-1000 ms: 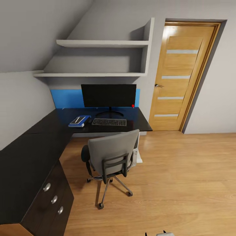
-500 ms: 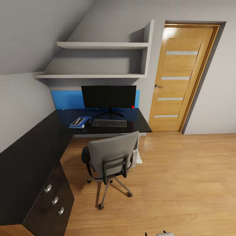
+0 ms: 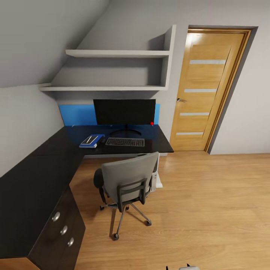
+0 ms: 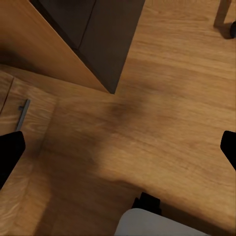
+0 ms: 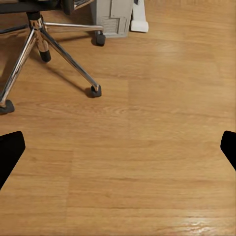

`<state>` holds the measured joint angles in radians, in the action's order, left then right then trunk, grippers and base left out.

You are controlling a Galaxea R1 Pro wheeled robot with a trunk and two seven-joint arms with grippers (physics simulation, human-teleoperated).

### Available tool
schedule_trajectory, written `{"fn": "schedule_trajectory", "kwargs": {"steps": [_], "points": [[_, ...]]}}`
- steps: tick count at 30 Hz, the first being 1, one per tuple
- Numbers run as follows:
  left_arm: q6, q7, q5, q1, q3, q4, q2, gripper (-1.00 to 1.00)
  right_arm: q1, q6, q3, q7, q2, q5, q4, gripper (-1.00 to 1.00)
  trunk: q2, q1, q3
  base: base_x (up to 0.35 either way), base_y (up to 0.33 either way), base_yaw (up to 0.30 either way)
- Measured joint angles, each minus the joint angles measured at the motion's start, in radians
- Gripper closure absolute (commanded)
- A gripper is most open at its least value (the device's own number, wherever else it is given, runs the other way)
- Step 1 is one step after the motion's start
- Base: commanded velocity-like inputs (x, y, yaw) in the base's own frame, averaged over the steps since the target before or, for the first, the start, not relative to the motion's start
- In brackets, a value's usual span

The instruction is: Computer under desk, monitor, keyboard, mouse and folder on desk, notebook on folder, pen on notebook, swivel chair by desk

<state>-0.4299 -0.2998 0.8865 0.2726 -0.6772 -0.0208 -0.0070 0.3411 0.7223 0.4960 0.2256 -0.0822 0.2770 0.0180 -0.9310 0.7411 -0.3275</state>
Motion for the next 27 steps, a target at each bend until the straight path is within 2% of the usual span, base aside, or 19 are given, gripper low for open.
{"fn": "schedule_trajectory", "kwargs": {"steps": [27], "points": [[-0.002,0.0,0.0,0.0,0.0,0.0,-0.002,-1.0,0.0,0.0,0.0,0.0,0.0,0.0,0.0,-1.0,0.0,0.0,0.0,0.0,0.0,0.0]]}}
